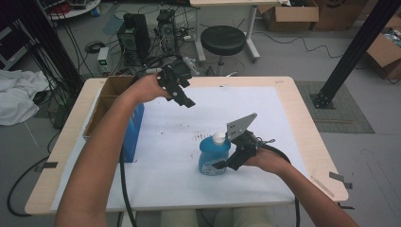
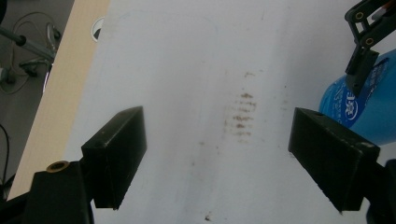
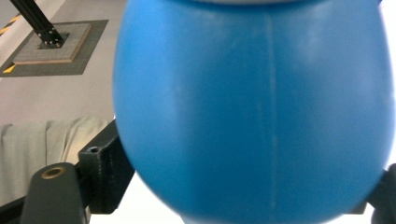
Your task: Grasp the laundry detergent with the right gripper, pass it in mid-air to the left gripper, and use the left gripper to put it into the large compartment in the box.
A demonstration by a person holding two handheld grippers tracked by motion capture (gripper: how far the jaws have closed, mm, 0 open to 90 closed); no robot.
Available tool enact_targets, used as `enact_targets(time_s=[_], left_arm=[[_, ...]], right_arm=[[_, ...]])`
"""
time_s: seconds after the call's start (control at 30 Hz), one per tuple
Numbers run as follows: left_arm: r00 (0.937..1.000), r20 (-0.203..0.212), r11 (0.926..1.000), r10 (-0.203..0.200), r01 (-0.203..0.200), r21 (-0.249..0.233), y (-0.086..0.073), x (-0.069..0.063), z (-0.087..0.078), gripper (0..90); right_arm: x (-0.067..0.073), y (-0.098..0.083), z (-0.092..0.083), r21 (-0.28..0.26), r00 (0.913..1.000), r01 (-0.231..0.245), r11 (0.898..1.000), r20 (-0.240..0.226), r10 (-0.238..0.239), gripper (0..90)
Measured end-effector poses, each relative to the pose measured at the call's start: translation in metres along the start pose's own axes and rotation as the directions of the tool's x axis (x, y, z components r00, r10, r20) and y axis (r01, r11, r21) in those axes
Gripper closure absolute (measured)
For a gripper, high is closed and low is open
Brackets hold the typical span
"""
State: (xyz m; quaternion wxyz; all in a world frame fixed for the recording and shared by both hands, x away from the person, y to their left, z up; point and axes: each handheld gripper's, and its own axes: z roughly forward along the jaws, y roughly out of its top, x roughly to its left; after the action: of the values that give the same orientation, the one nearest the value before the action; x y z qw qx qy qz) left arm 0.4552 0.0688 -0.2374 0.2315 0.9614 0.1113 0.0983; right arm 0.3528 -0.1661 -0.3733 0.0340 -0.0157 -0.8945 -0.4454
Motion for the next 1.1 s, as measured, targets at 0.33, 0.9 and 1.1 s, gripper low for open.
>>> enact_targets(time_s=[0.33, 0.9, 1.1], left_arm=[[1.0, -0.002, 1.0, 0.001, -0.001, 0.003, -0.0006, -0.0005, -0.0013, 20.5], [1.0, -0.003, 1.0, 0.001, -0.001, -0.002, -0.0013, -0.0004, -0.0012, 20.9], [1.0, -0.002, 1.0, 0.0, 0.0, 0.002, -0.0018, -0.0007, -0.0009, 21.0]], right_arm=[[-0.0016, -0.0022, 0.0017, -0.018, 0.9999, -0.013, 1.0, -0.002, 0.013, 26.6], [-0.0029, -0.0025, 0.0002, -0.048, 1.0, -0.006, 0.999, -0.004, 0.006, 32.7], [-0.0025, -0.0026, 0.0006, -0.049, 1.0, -0.003, 0.999, 0.0, 0.003, 34.0]])
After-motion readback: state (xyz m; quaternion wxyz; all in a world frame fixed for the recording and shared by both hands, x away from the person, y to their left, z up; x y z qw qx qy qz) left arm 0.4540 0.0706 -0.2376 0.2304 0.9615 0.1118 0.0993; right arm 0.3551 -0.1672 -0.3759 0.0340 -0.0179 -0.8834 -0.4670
